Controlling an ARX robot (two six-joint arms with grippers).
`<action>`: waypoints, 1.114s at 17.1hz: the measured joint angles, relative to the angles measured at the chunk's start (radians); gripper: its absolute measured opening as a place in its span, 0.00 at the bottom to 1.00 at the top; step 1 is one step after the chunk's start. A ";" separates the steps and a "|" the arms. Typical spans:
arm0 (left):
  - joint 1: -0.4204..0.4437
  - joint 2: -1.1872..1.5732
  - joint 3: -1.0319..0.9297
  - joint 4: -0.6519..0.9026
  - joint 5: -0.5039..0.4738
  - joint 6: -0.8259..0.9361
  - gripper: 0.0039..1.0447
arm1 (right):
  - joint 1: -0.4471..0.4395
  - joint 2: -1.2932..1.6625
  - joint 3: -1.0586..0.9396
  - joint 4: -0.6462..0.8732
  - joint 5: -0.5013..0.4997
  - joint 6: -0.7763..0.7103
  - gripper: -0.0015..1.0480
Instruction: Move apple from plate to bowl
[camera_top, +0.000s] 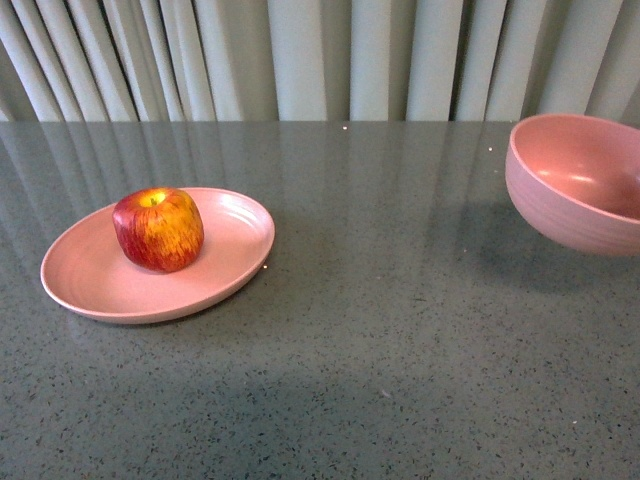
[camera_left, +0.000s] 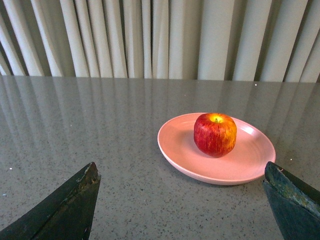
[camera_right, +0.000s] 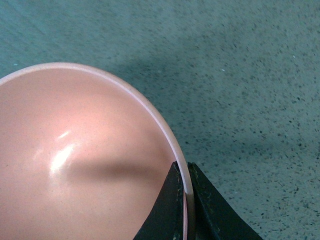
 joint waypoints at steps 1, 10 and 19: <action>0.000 0.000 0.000 0.000 0.000 0.000 0.94 | 0.026 -0.029 0.000 -0.005 -0.001 0.003 0.02; 0.000 0.000 0.000 0.000 0.000 0.000 0.94 | 0.399 0.137 0.162 -0.056 0.126 0.053 0.02; 0.000 0.000 0.000 0.000 0.000 0.000 0.94 | 0.443 0.283 0.242 -0.082 0.200 0.085 0.02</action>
